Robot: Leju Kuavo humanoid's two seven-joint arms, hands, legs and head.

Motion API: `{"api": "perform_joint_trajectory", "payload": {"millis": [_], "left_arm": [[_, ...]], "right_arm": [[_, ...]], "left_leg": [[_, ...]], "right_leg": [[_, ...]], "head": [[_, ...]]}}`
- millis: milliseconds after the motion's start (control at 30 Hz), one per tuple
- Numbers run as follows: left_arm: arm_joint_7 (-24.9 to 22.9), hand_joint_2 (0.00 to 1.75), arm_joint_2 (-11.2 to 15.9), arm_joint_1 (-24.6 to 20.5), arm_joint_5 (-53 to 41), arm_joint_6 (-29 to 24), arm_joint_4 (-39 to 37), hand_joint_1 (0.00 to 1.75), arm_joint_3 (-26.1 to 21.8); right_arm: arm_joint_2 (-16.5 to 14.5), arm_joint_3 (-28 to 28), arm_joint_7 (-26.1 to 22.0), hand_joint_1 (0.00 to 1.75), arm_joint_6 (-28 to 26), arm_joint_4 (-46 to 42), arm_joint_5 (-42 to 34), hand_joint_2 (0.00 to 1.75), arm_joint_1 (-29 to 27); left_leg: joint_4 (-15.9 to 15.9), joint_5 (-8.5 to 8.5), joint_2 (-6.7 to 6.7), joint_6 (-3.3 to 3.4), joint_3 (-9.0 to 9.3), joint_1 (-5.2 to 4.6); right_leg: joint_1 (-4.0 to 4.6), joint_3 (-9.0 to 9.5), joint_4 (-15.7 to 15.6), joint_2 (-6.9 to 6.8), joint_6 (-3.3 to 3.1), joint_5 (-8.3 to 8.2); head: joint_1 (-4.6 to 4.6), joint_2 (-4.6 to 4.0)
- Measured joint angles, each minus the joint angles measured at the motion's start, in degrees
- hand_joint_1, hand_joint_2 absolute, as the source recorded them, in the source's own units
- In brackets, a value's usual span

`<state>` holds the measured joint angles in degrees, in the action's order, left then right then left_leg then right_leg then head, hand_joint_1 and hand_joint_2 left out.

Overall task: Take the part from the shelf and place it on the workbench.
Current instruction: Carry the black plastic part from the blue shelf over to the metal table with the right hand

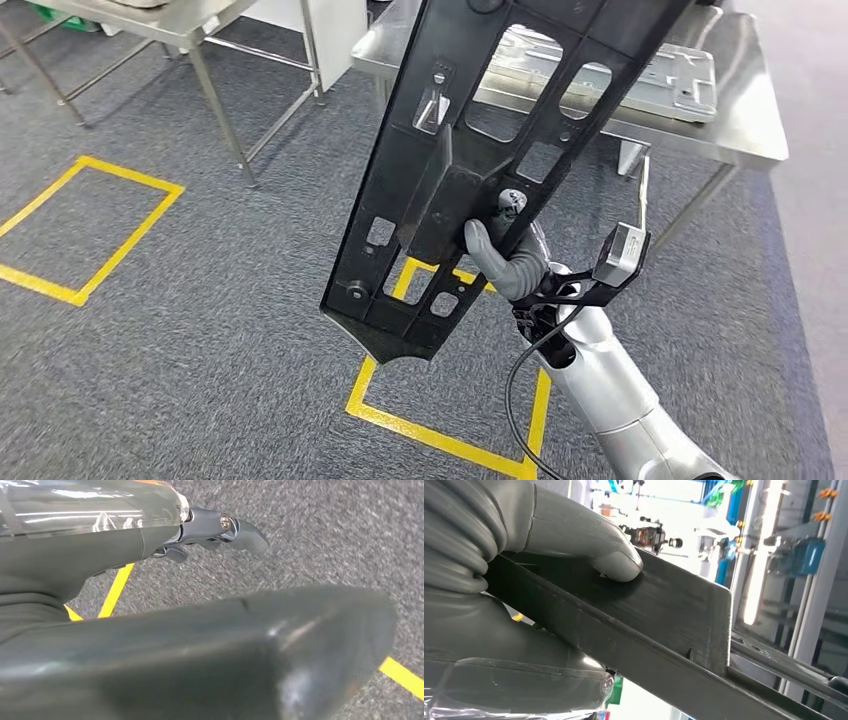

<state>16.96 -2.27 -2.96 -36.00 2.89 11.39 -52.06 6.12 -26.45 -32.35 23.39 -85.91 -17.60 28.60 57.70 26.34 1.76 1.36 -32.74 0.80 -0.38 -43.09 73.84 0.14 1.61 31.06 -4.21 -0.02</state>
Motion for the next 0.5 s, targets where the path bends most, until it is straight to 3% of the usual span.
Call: {"api": "perform_joint_trajectory", "payload": {"millis": [33, 100, 167, 233, 300, 367, 433, 467, 500], "left_arm": [[0.0, 0.00, 0.0, 0.0, 0.0, 0.0, 0.0, 0.00, 0.0], [0.0, 0.00, -0.1, -0.1, 0.0, 0.1, 0.0, 0.00, 0.0], [0.0, 0.00, -0.2, -0.1, 0.0, 0.2, 0.0, 0.00, 0.0], [0.0, 0.00, -0.2, -0.2, 0.1, 0.2, 0.0, 0.00, 0.0], [-0.2, 0.00, -0.2, -0.4, 0.2, 0.2, 0.0, 0.00, -0.1], [-0.4, 0.00, -0.2, -0.4, 0.3, 0.2, 0.0, 0.00, -0.3], [-0.7, 0.00, -0.1, -0.2, 0.4, 0.2, 0.0, 0.00, -0.5], [-0.7, 0.00, -0.1, -0.1, 0.4, 0.2, 0.0, 0.00, -0.6], [-0.8, 0.00, -0.1, -0.1, 0.4, 0.1, 0.0, 0.00, -0.7]], "right_arm": [[0.0, 0.0, 0.0, 1.75, 0.0, 0.1, 0.0, 1.75, 0.0], [0.0, 0.0, 0.0, 1.75, 0.1, 0.1, 0.1, 1.75, 0.1], [-0.1, 0.0, 0.1, 1.75, 0.1, 0.1, 0.2, 1.75, 0.3], [-0.3, 0.0, 0.2, 1.75, 0.2, 0.1, 0.3, 1.75, 0.4], [-0.3, 0.0, 0.3, 1.75, 0.2, 0.2, 0.6, 1.75, 0.4], [-0.4, 0.0, 0.4, 1.75, 0.3, 0.3, 0.8, 1.75, 0.5], [-0.6, 0.0, 0.4, 1.75, 0.3, 0.6, 0.9, 1.75, 0.6], [-0.6, 0.0, 0.4, 1.75, 0.3, 0.7, 0.9, 1.75, 0.5], [-0.6, 0.0, 0.4, 1.75, 0.3, 0.9, 0.9, 1.75, 0.5]], "left_leg": [[0.0, 0.14, 0.58, -0.03, 0.19, -0.10], [0.0, 0.48, 1.60, -0.26, 0.64, -0.40], [0.0, 0.80, 2.58, -0.70, 0.91, -0.61], [-0.2, 1.04, 3.74, -1.24, 1.23, -0.73], [0.8, 2.03, 3.05, -1.80, 1.13, -0.66], [6.1, 5.09, 0.56, -2.23, -1.19, -0.44], [14.1, 8.40, -0.89, -2.52, -5.10, -0.35], [16.5, 8.81, -1.11, -2.63, -6.45, -0.31], [16.6, 7.99, -1.23, -2.68, -6.80, -0.25]], "right_leg": [[0.09, 1.53, -3.0, -0.29, -0.28, -1.90], [0.73, 6.02, -11.5, -2.48, -1.29, -5.37], [1.45, 8.16, -15.9, -4.06, -2.07, -6.34], [1.56, 8.13, -16.3, -3.12, -2.36, -6.32], [1.13, 8.38, -16.8, -1.92, -2.71, -6.58], [0.70, 8.62, -17.1, -0.79, -3.08, -6.79], [0.64, 8.61, -17.0, 0.54, -3.31, -6.77], [0.64, 8.62, -16.9, 1.28, -3.32, -6.73], [0.62, 8.64, -16.8, 2.04, -3.28, -6.68]], "head": [[0.00, 0.00], [0.00, 0.00], [0.00, 0.00], [-0.01, 0.00], [-0.01, 0.00], [-0.01, 0.00], [-0.01, 0.00], [-0.01, 0.00], [-0.01, 0.00]]}}
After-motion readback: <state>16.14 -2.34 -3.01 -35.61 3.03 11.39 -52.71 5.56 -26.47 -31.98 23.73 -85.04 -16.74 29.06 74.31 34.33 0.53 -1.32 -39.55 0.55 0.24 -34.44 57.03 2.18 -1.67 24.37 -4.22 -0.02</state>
